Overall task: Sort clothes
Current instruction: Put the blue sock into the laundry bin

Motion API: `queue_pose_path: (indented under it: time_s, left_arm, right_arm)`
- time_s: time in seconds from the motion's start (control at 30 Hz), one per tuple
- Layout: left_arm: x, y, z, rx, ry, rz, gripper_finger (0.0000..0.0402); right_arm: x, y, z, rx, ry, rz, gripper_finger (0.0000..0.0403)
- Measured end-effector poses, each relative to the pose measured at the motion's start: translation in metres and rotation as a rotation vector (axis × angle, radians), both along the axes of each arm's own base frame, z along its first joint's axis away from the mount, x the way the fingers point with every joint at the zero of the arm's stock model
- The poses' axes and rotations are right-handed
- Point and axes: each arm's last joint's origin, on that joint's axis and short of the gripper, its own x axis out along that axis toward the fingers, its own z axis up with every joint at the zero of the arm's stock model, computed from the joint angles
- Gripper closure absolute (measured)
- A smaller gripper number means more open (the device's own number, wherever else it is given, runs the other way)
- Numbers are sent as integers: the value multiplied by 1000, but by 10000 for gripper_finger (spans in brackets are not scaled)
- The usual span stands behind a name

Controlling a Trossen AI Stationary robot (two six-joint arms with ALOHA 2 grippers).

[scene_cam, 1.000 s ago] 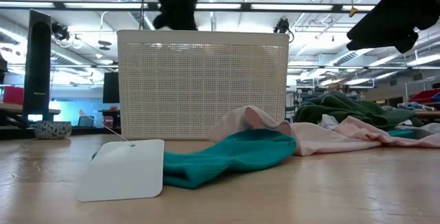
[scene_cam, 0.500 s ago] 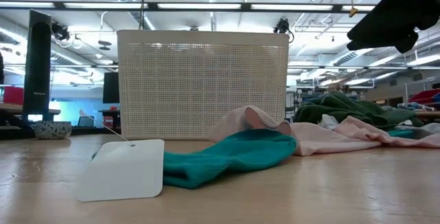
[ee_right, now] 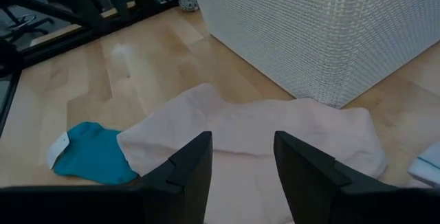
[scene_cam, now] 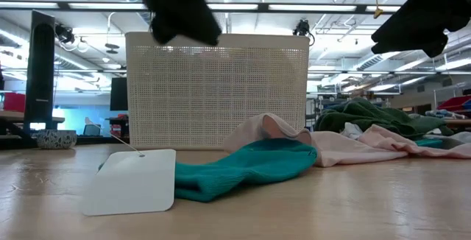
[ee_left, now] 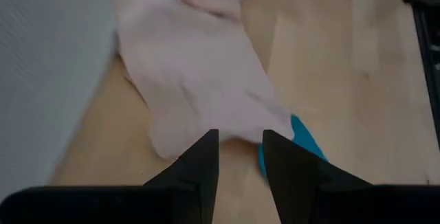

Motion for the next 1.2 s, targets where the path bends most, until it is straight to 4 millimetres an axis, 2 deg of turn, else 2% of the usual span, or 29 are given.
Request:
queue_pose_path:
  time_s: [0.17,0.4,0.6,0.7,0.8,0.9,1.03,1.2]
  left_arm:
    - [0,-3,-41,-81,28,-24,282]
    - [38,-17,-90,-92,173,-92,282]
    - [68,-30,-121,-89,299,-89,284]
    - [77,-33,-124,-73,369,-67,314]
    - [79,-33,-115,-12,420,-81,380]
    - [74,-31,-93,48,453,-92,395]
    - [62,-23,-28,127,360,-66,398]
    - [38,-4,26,180,335,-2,400]
  right_arm:
    - [0,0,0,-1,1,0,243]
    - [0,0,0,-9,3,3,243]
    - [0,0,0,-9,3,3,243]
    - [0,0,0,-11,4,3,243]
    - [0,0,0,-17,6,5,243]
    - [0,0,0,-20,8,7,243]
    - [0,0,0,-18,6,7,243]
    - [0,-1,0,-18,6,3,243]
